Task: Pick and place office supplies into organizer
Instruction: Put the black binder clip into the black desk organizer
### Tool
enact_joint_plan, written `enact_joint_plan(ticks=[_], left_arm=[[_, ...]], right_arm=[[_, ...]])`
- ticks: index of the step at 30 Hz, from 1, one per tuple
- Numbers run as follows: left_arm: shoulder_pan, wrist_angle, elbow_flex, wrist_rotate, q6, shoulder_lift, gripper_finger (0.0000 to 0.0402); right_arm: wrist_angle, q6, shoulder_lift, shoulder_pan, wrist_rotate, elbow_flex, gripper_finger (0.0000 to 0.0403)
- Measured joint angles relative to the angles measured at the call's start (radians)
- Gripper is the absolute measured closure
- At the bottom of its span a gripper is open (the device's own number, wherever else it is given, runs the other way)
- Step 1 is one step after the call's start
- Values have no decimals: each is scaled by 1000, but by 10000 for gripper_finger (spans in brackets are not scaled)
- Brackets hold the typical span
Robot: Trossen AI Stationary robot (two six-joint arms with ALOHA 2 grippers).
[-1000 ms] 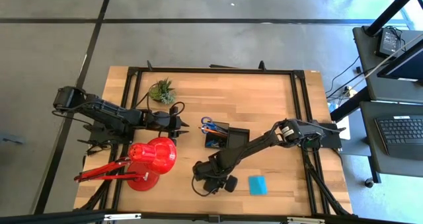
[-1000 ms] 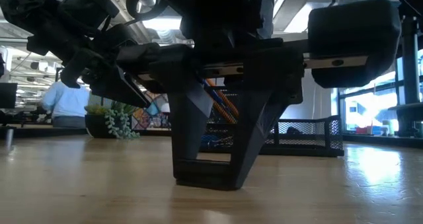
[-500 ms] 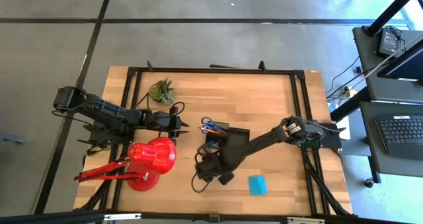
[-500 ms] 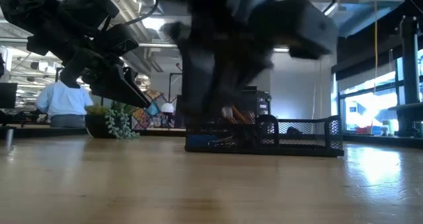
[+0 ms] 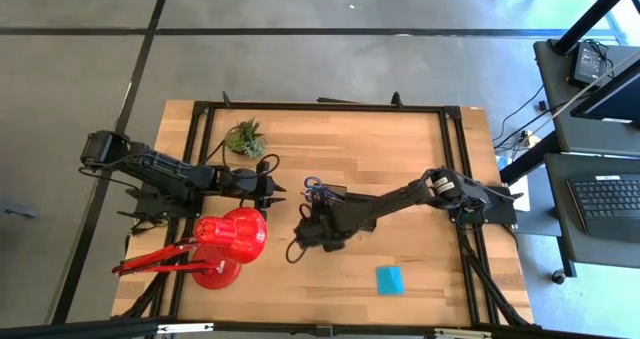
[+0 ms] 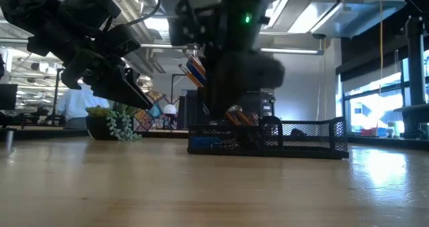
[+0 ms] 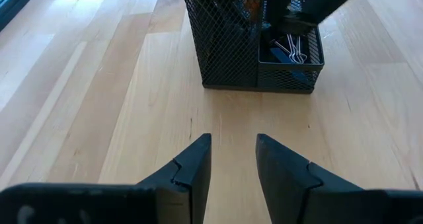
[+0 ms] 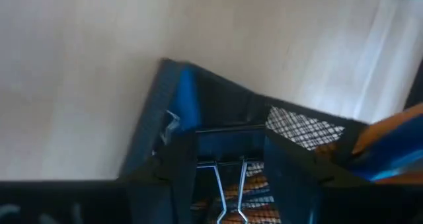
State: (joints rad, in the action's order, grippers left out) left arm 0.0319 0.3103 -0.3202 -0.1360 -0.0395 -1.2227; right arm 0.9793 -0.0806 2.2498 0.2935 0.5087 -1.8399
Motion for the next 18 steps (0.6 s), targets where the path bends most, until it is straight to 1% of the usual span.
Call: enact_joint_plan(ticks=[5, 12, 18], left_arm=[[0, 0, 0, 0, 0, 0, 288], [0, 0, 0, 0, 0, 0, 288], [0, 0, 0, 0, 0, 0, 288]], right_arm=[[-4, 1, 0, -3, -5, 27, 244], [-5, 5, 0, -6, -11, 28, 243], [-5, 82, 0, -5, -13, 28, 243]])
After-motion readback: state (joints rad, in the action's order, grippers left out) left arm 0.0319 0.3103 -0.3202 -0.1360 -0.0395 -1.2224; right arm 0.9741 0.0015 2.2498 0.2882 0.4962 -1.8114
